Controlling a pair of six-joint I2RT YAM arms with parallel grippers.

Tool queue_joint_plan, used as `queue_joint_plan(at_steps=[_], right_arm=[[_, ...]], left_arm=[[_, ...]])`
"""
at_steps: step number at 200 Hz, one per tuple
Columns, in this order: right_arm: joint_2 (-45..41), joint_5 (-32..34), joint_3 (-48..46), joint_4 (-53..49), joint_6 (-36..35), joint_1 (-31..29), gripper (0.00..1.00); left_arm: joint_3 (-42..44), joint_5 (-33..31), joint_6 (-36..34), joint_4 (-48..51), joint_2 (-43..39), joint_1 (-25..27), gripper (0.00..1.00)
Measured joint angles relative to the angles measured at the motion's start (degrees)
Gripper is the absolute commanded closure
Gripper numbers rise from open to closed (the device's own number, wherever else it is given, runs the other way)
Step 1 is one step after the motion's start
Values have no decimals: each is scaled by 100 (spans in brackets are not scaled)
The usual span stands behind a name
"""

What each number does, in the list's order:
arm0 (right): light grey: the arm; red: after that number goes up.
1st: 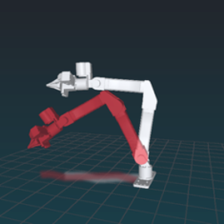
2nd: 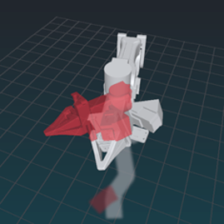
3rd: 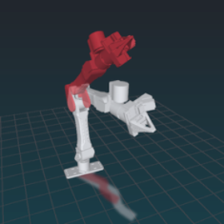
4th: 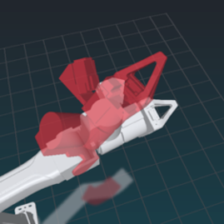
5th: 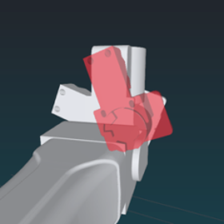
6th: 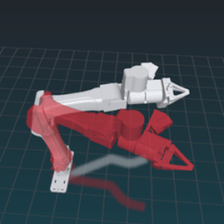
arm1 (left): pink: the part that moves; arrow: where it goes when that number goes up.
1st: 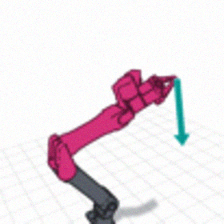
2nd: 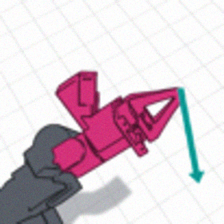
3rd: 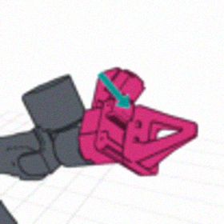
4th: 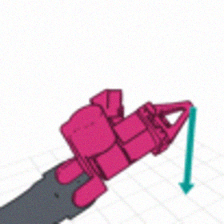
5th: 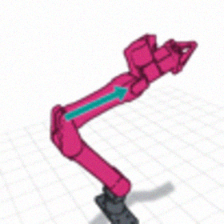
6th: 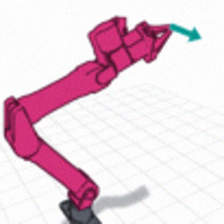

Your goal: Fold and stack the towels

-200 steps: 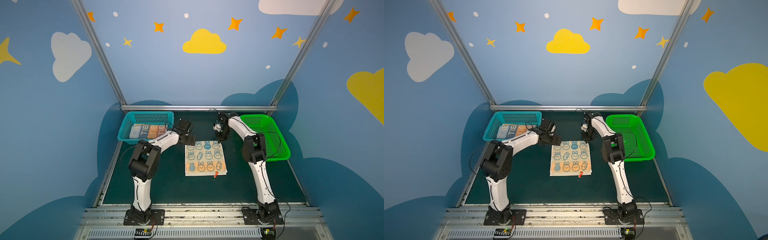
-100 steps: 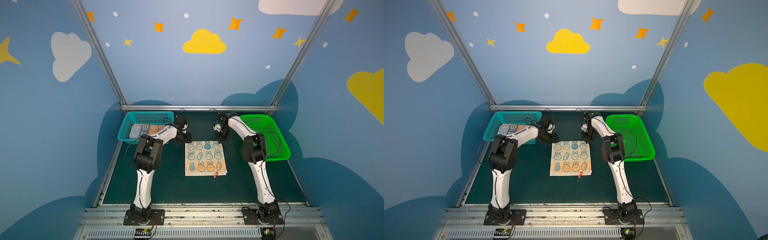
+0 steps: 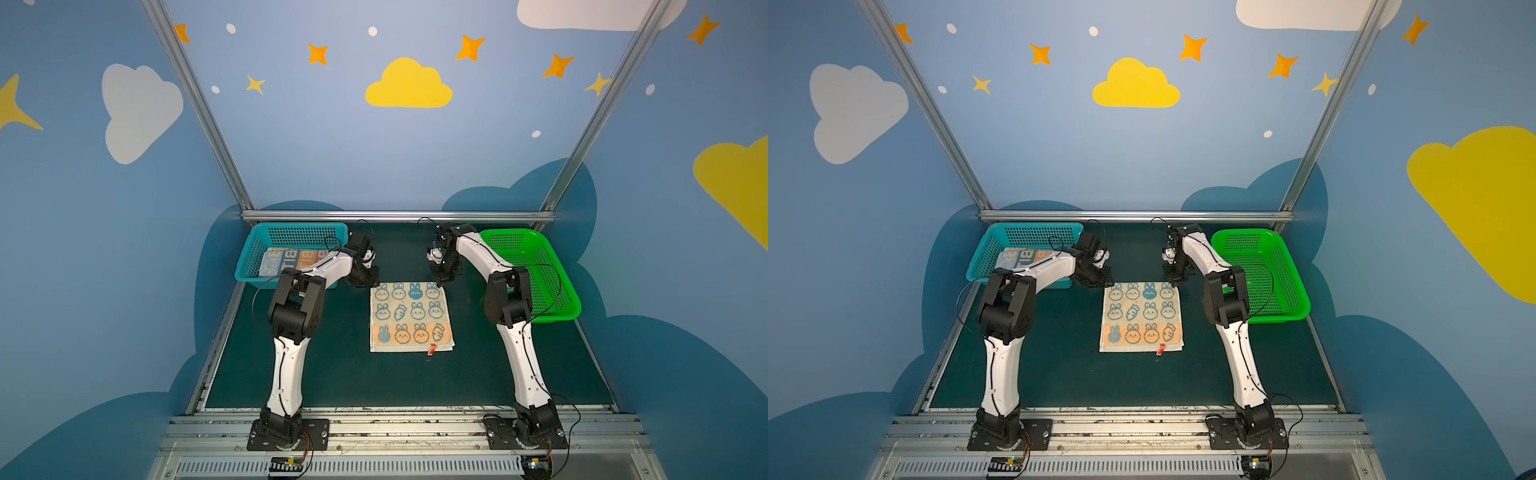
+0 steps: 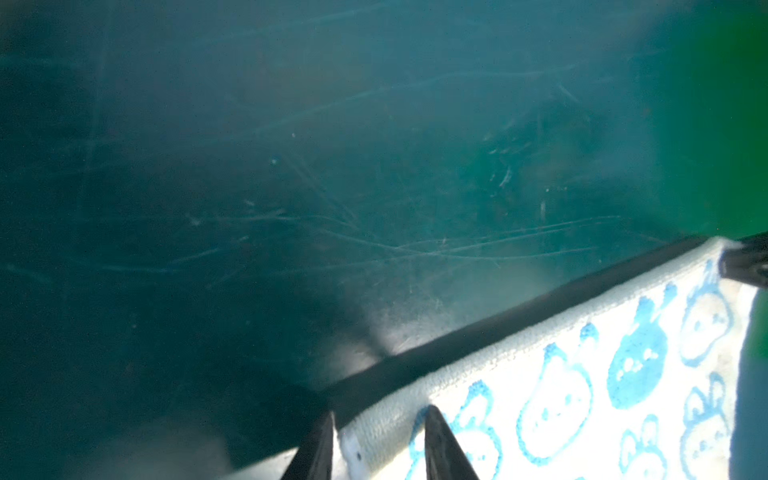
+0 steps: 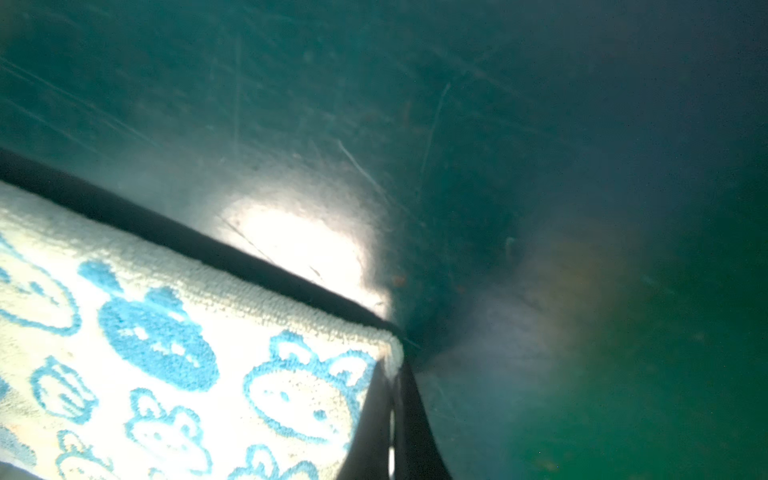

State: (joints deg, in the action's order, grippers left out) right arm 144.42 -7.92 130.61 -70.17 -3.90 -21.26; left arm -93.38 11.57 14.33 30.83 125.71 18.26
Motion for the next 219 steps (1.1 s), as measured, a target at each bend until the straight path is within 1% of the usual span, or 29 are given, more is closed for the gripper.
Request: queue_joint_plan(at_steps=[15,24,54,79,122,148,183,219], right_arm=[[0,0,0,-2,0,0,100],[0,2,0,-4,0,0,100],[0,2,0,-9,0,0,100],[0,-4,0,-9,0,4,100],[-7,-79,0,-15,111,44,100],[-101,-247,-11,-20,267,114,100],[-601,-372,-341,46,483,181,100],[-1058,-365,-625,96,660,188,100]], left_arm=[[-26,46,-26,-2,35,-11,81],[-33,46,-31,-2,57,-15,85],[-37,33,-85,-2,72,-26,90],[-37,24,-122,0,81,-26,97],[-50,17,-177,7,83,-35,97],[-48,-7,-214,-4,68,-48,97],[-11,-98,-260,-55,-96,-46,97],[144,-188,-302,-127,-520,-46,97]])
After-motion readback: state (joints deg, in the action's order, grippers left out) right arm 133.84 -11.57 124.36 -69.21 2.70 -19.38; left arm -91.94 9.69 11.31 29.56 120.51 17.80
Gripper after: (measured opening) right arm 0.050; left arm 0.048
